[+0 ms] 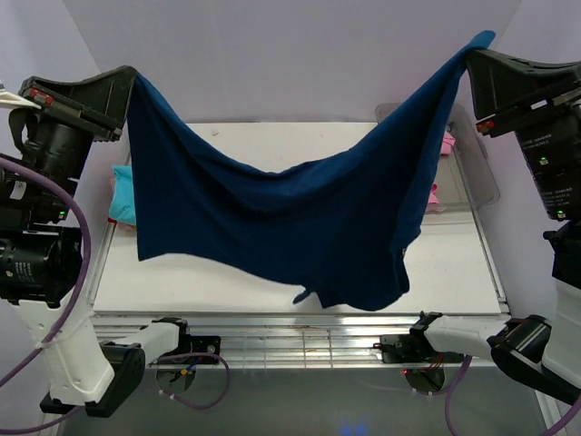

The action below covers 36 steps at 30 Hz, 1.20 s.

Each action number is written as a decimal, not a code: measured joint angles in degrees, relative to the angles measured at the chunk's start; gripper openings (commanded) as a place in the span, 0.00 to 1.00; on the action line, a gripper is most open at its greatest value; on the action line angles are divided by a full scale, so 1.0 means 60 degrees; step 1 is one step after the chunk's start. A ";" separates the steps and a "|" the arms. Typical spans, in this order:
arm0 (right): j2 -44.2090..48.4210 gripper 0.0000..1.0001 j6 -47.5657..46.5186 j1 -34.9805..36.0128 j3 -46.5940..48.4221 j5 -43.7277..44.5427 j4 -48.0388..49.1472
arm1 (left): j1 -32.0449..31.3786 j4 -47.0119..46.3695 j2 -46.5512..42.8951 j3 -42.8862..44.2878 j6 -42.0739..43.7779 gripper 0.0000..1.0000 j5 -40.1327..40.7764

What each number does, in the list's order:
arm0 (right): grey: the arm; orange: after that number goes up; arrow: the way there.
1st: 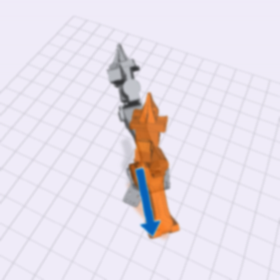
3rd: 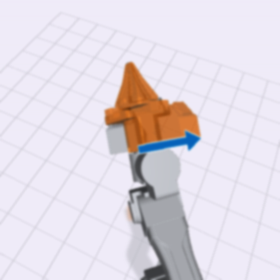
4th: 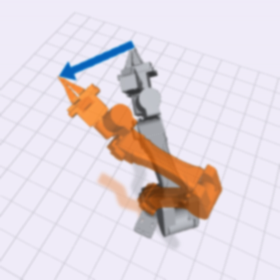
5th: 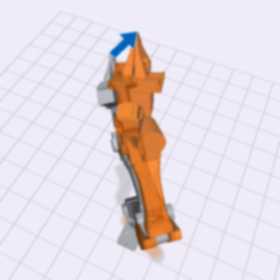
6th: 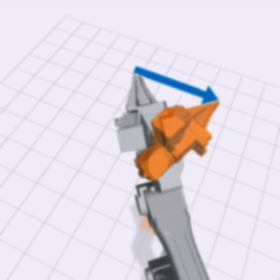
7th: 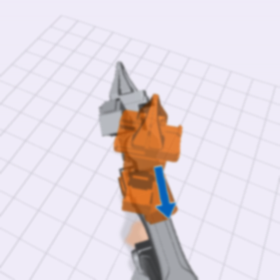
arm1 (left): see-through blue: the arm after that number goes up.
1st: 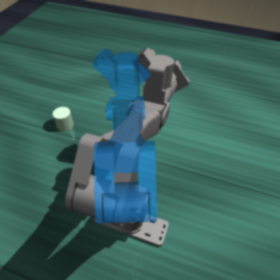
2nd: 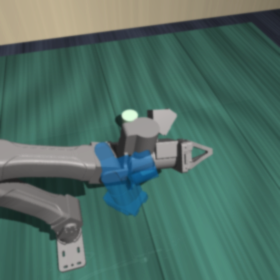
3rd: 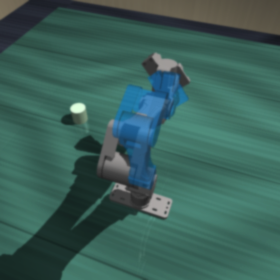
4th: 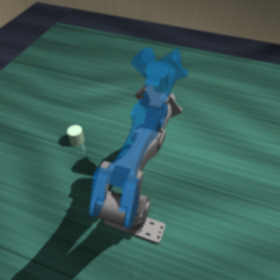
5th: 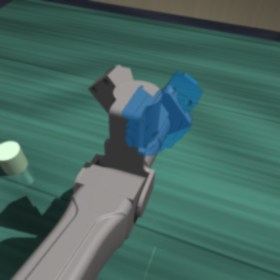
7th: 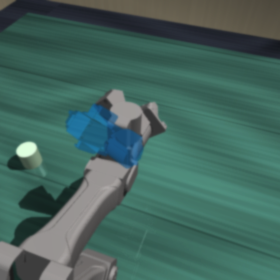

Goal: Fold and stack the t-shirts
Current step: Flatten the tshirt out

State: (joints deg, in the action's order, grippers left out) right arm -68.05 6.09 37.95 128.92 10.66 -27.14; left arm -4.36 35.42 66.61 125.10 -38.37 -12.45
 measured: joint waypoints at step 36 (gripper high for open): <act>-0.7817 0.64 0.0022 -0.3053 -0.3377 0.0208 0.0648 | -0.0244 -0.3282 0.4878 -0.6903 0.2382 0.79 0.3752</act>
State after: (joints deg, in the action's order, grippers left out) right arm -114.96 6.22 19.64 108.66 11.90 -23.24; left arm -5.82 15.73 95.88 83.68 -24.08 10.07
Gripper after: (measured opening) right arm 0.681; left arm 0.825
